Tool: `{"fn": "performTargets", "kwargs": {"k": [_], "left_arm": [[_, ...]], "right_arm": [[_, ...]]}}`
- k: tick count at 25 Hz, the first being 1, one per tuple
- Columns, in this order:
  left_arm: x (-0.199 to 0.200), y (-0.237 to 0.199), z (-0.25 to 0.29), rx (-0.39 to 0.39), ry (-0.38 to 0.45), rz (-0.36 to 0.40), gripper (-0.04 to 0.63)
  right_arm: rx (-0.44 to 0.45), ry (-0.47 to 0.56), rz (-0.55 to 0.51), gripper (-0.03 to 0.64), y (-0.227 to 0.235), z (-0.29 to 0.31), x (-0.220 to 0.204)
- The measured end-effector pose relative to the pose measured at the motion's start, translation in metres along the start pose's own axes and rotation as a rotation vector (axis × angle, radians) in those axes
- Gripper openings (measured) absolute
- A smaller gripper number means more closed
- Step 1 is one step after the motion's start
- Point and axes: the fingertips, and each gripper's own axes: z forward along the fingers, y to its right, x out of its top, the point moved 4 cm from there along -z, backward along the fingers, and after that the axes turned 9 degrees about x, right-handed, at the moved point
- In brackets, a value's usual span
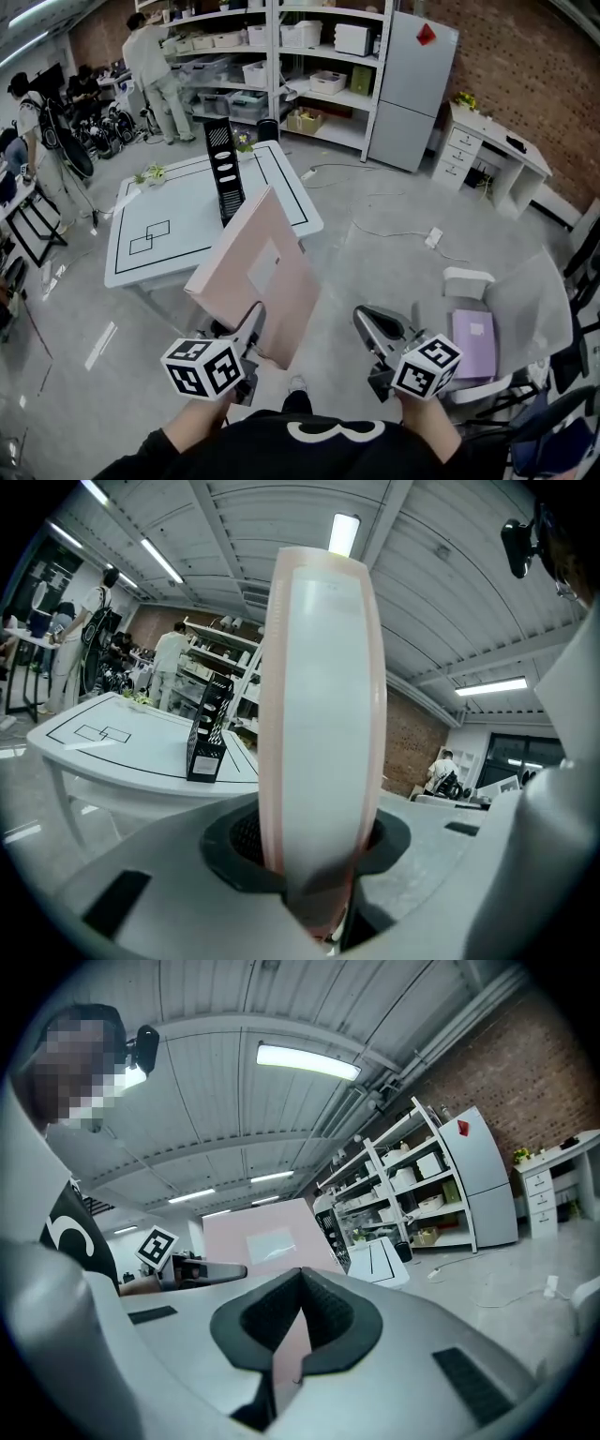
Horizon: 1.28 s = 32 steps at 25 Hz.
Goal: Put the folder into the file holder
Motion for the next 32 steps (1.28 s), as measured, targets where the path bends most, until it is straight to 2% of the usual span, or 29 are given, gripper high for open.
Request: {"fn": "performTargets", "kwargs": {"k": [6,10,13,23,32], "left_arm": [[0.05,-0.028,0.086,-0.013,0.007,-0.044,0.147],[0.073,-0.049,0.136,-0.019,0.014,-0.077,0.146],[0.089,-0.062,0.161,-0.008,0.03,-0.074,0.147],[0.115,-0.074,0.186,0.045,0.059,-0.073,0.146],[0.142,-0.075,0.182,0.176,0.134,-0.096,0.147]], "right_arm": [[0.017,-0.038,0.009,0.005,0.079,0.073,0.037],[0.018,-0.071,0.017,0.005,0.122,0.112,0.045],[0.034,-0.081,0.024,0.005,0.143,0.137,0.047],[0.148,-0.092,0.037,0.005,0.175,0.187,0.055],[0.364,-0.11,0.006,0.005,0.202,0.25,0.094]]}}
